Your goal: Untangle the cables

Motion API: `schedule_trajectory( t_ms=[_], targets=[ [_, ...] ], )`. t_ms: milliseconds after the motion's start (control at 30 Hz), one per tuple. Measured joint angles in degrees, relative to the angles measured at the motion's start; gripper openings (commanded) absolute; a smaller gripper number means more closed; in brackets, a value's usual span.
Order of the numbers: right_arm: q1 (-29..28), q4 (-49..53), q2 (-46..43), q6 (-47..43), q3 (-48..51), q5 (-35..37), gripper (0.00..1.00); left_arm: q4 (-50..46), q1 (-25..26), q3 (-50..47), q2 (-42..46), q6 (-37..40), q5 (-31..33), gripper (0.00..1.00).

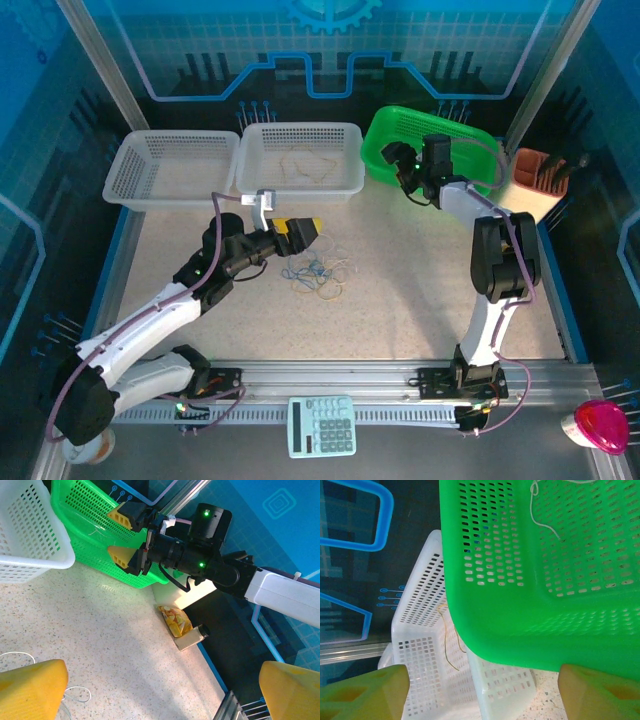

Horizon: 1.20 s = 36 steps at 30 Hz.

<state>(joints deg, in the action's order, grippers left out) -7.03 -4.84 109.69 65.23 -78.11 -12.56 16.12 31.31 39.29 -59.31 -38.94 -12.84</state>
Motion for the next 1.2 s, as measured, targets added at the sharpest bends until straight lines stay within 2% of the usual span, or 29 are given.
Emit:
schedule_trajectory(
  t_ms=[300,600,733,967,1200],
  targets=[
    [1.25,-2.1,-1.55,0.28,2.99,-0.72,0.78,0.09,0.0,0.0,-0.31,-0.13,0.0,0.99],
    [7.87,0.74,-3.96,-2.08,6.86,0.48,0.77,0.2,0.0,0.0,-0.11,-0.15,0.0,0.99],
    [8.79,1.84,-4.59,-3.76,7.08,-1.36,0.76,0.22,0.0,0.0,0.13,-0.17,0.0,0.99],
    [4.74,2.6,-11.34,-7.48,7.43,-6.03,0.75,0.22,0.0,0.0,0.13,-0.17,0.0,0.99],
    [-4.96,5.27,-19.69,-15.21,10.58,-6.49,0.72,-0.48,0.33,-0.48,1.49,-0.2,1.03,0.99]
  ],
)
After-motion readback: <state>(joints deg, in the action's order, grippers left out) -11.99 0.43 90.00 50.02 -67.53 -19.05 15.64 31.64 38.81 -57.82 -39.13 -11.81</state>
